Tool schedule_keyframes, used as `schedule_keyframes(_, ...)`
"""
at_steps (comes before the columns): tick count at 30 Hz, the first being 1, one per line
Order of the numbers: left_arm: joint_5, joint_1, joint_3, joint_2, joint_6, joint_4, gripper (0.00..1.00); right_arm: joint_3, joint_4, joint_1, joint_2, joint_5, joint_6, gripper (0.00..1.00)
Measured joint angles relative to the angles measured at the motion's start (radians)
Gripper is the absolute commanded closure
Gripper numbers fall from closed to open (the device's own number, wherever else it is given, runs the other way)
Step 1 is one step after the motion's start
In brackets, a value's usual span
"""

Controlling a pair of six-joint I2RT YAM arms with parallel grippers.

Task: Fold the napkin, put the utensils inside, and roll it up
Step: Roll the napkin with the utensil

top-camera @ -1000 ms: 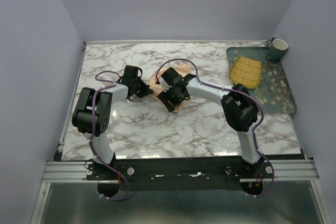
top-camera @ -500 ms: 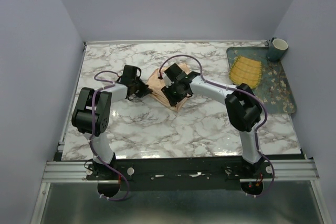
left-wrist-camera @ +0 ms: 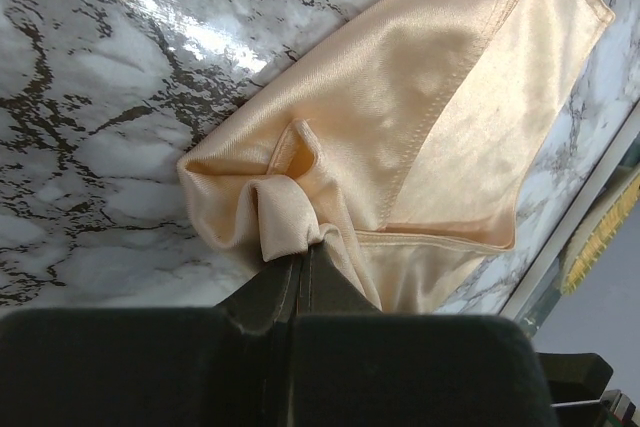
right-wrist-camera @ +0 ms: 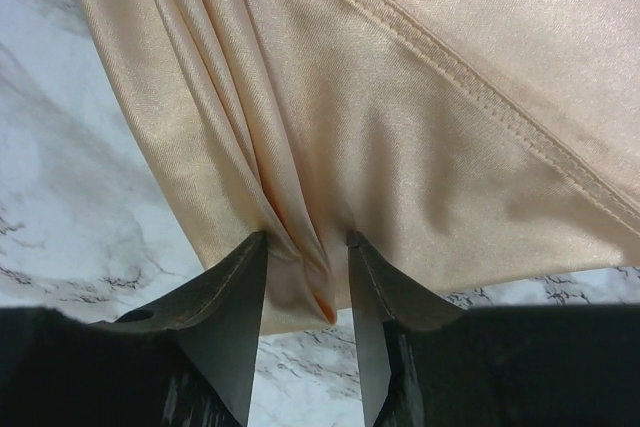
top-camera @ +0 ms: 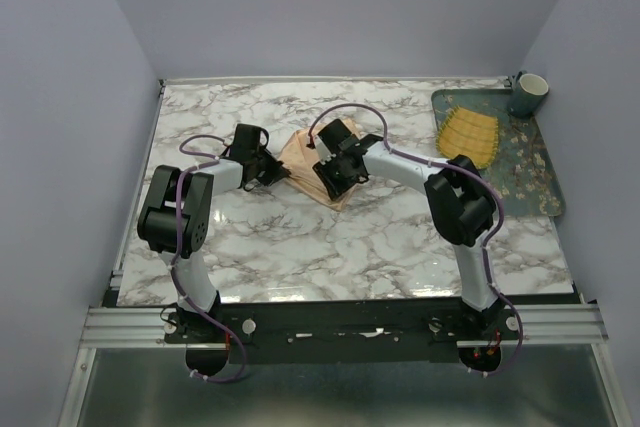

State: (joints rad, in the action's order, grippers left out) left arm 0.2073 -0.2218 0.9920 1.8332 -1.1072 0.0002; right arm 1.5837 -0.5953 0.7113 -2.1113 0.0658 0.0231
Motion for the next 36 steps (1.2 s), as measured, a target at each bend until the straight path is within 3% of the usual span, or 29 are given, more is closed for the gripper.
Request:
schedule_keyframes(3, 0.001, 0.000, 0.000, 0.000, 0.001, 0.001, 1.00, 0.007, -0.007, 0.000, 0.000, -0.004, 0.004, 0.35)
schedule_keyframes(8, 0.006, 0.007, -0.006, 0.000, 0.003, 0.011, 1.00, 0.064, -0.046, 0.001, 0.002, -0.026, 0.016, 0.33)
schedule_keyframes(11, 0.011, 0.011, -0.011, 0.000, 0.003, 0.019, 1.00, 0.079, -0.050, 0.009, 0.016, -0.032, 0.023, 0.38)
schedule_keyframes(15, 0.012, 0.012, -0.012, 0.000, 0.003, 0.023, 1.00, 0.088, -0.053, 0.040, 0.038, -0.026, 0.029, 0.61)
schedule_keyframes(19, 0.013, 0.012, -0.012, 0.000, 0.003, 0.023, 1.00, 0.106, -0.053, 0.070, 0.037, 0.014, 0.031, 0.69)
schedule_keyframes(32, 0.013, 0.013, -0.012, 0.000, 0.003, 0.023, 1.00, 0.173, -0.043, 0.086, -0.079, 0.047, 0.049, 0.61)
schedule_keyframes(36, 0.014, 0.013, -0.012, 0.000, 0.003, 0.023, 1.00, 0.173, -0.042, 0.086, -0.100, 0.045, 0.061, 0.50)
